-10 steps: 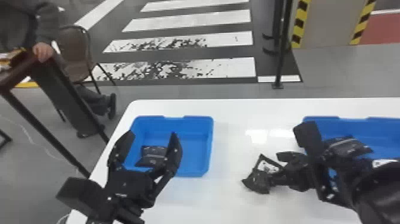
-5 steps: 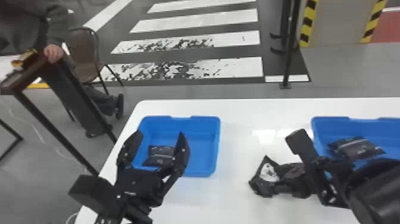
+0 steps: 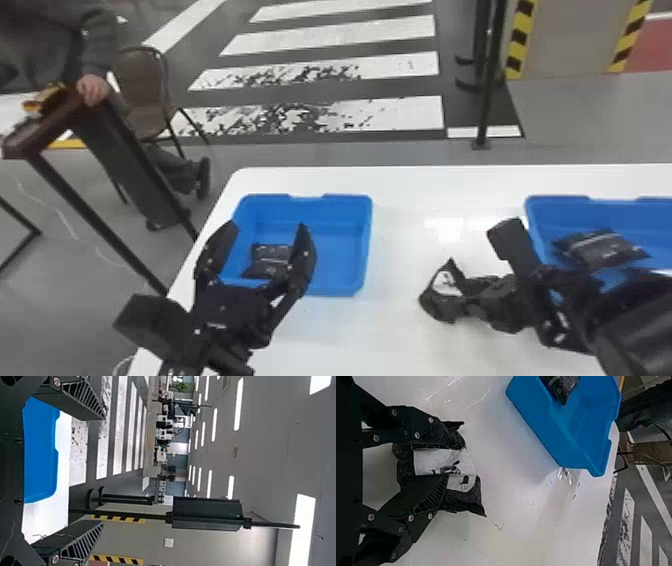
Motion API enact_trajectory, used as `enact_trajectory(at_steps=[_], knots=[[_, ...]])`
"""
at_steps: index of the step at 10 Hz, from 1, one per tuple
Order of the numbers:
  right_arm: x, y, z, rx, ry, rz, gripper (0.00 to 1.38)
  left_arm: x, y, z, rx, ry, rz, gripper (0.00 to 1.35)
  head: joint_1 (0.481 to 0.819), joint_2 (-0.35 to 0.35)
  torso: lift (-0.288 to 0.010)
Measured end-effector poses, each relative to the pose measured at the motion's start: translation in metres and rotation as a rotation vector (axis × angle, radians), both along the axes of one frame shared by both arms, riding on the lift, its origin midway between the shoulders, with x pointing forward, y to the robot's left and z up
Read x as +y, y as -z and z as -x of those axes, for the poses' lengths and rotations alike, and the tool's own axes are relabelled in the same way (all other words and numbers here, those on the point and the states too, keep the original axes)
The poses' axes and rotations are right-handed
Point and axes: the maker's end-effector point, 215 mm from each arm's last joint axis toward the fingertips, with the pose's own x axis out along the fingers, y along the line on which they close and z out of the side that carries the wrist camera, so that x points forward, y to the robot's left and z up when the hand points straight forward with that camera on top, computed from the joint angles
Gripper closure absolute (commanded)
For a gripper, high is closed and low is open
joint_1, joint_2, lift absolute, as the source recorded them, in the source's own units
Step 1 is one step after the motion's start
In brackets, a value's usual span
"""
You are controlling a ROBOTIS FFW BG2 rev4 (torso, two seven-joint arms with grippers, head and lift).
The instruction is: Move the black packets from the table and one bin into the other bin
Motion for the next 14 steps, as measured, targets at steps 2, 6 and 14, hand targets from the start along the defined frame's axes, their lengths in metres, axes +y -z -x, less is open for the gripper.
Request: enact_trajectory(at_steps=[2, 6, 14], knots=[[-0.012, -0.057, -0.027, -0.134, 0.061, -0.073, 1.15, 0.0, -0.001, 0.001, -0.003, 0.0, -0.001, 0.1, 0.695, 0.221, -0.11], [-0.112, -0.168, -0.068, -0.393, 0.269, -0.092, 1.15, 0.002, -0.003, 0.002, -0.011, -0.004, -0.004, 0.1, 0.695, 0.103, -0.11], [-0.254, -0.141, -0.016, -0.388, 0.523, -0.017, 0.16, 0.001, -0.011, 0.001, -0.037, -0.003, -0.022, 0.1, 0.695, -0.081, -0.11]])
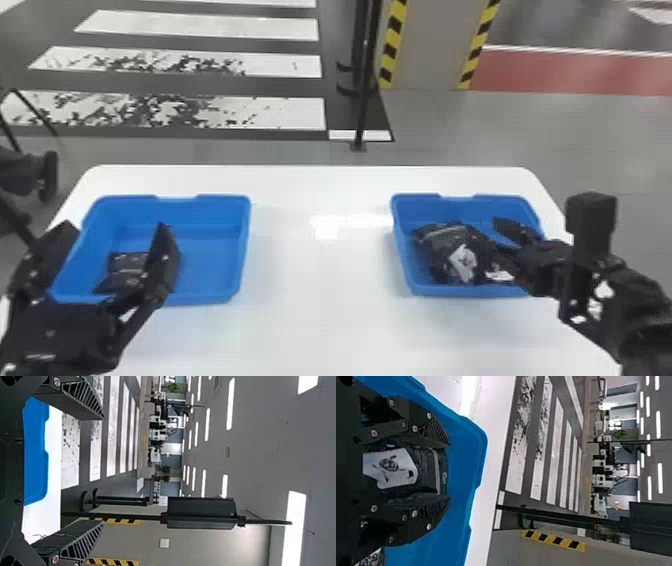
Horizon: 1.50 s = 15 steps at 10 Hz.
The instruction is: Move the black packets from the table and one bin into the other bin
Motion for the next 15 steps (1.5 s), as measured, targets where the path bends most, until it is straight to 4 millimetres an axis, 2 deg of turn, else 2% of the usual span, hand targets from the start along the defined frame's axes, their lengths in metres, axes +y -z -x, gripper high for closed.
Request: enact_trajectory(at_steps=[1, 3, 4, 7, 9, 10, 11, 13, 14, 15], knots=[[0.001, -0.013, 0.018, -0.05, 0.006, -0.028, 0.19, 0.0, -0.002, -0.001, -0.005, 0.0, -0.005, 0.1, 0.695, -0.085, -0.11], [0.018, -0.046, 0.057, -0.167, -0.009, -0.077, 0.19, 0.001, -0.001, -0.001, -0.004, -0.002, -0.002, 0.1, 0.695, -0.07, -0.11], [0.024, -0.053, 0.074, -0.195, -0.012, -0.104, 0.19, 0.002, -0.001, -0.001, -0.002, -0.002, 0.0, 0.1, 0.695, -0.059, -0.11], [0.035, -0.049, 0.113, -0.209, -0.005, -0.213, 0.19, 0.003, 0.001, -0.002, 0.005, 0.002, -0.005, 0.1, 0.695, -0.042, -0.11], [0.036, -0.041, 0.122, -0.19, 0.003, -0.256, 0.19, 0.003, 0.007, -0.004, 0.025, 0.012, -0.026, 0.1, 0.695, -0.039, -0.11], [0.037, -0.036, 0.125, -0.176, 0.003, -0.264, 0.19, 0.001, 0.019, -0.013, 0.075, 0.073, -0.086, 0.1, 0.695, -0.041, -0.11], [0.037, -0.032, 0.127, -0.165, 0.005, -0.268, 0.19, 0.011, 0.037, -0.028, 0.142, 0.134, -0.176, 0.1, 0.695, -0.035, -0.11], [0.037, -0.026, 0.128, -0.15, 0.004, -0.274, 0.19, 0.071, 0.048, -0.056, 0.239, 0.097, -0.302, 0.1, 0.695, 0.035, -0.11], [0.037, -0.024, 0.128, -0.147, 0.003, -0.276, 0.19, 0.092, 0.052, -0.066, 0.292, 0.081, -0.304, 0.1, 0.695, 0.077, -0.11], [0.037, -0.023, 0.128, -0.145, 0.002, -0.279, 0.19, 0.107, 0.064, -0.074, 0.378, 0.074, -0.276, 0.1, 0.695, 0.103, -0.11]])
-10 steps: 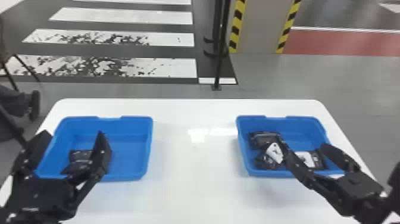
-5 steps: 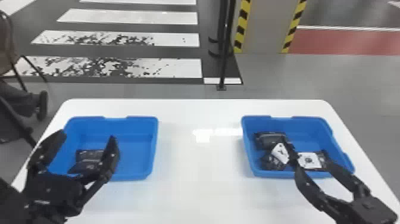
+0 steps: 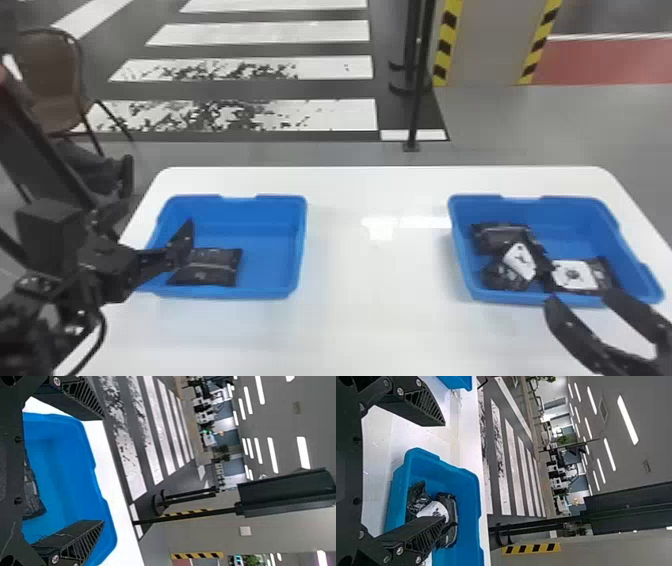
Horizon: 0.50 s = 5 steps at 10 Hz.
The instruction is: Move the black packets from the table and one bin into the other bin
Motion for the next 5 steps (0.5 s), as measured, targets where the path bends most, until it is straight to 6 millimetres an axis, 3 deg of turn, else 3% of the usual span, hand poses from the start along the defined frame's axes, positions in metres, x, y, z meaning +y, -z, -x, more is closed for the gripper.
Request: enact_trajectory(at_steps=[2, 5], knots=[[0.0, 0.001, -0.002, 0.0, -0.004, -0.004, 0.19, 0.014, 0.045, -0.004, 0.217, -0.075, 0.125, 0.09, 0.695, 0.124, -0.11], [0.001, 0.001, -0.003, -0.003, -0.008, -0.007, 0.19, -0.005, 0.097, -0.005, 0.433, -0.131, 0.257, 0.09, 0.695, 0.106, -0.11]])
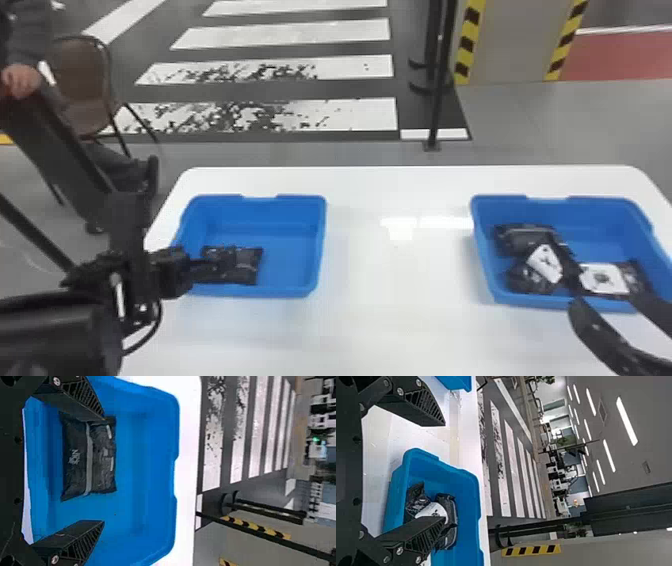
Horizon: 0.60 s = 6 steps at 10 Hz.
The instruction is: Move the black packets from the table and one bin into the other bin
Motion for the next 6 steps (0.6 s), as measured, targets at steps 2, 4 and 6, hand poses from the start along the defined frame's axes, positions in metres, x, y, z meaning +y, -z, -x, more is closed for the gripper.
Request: enact_trajectory(at_steps=[2, 4, 6], knots=[[0.002, 0.0, -0.001, -0.002, -0.005, -0.002, 0.19, -0.017, 0.024, -0.007, 0.089, 0.005, 0.02, 0.09, 0.695, 0.083, -0.11], [0.002, 0.0, -0.001, -0.002, -0.007, -0.001, 0.19, -0.026, 0.04, -0.011, 0.143, 0.009, 0.009, 0.09, 0.695, 0.067, -0.11], [0.002, 0.0, -0.001, -0.002, -0.008, -0.002, 0.19, -0.028, 0.043, -0.015, 0.16, 0.004, -0.037, 0.09, 0.695, 0.065, -0.11]])
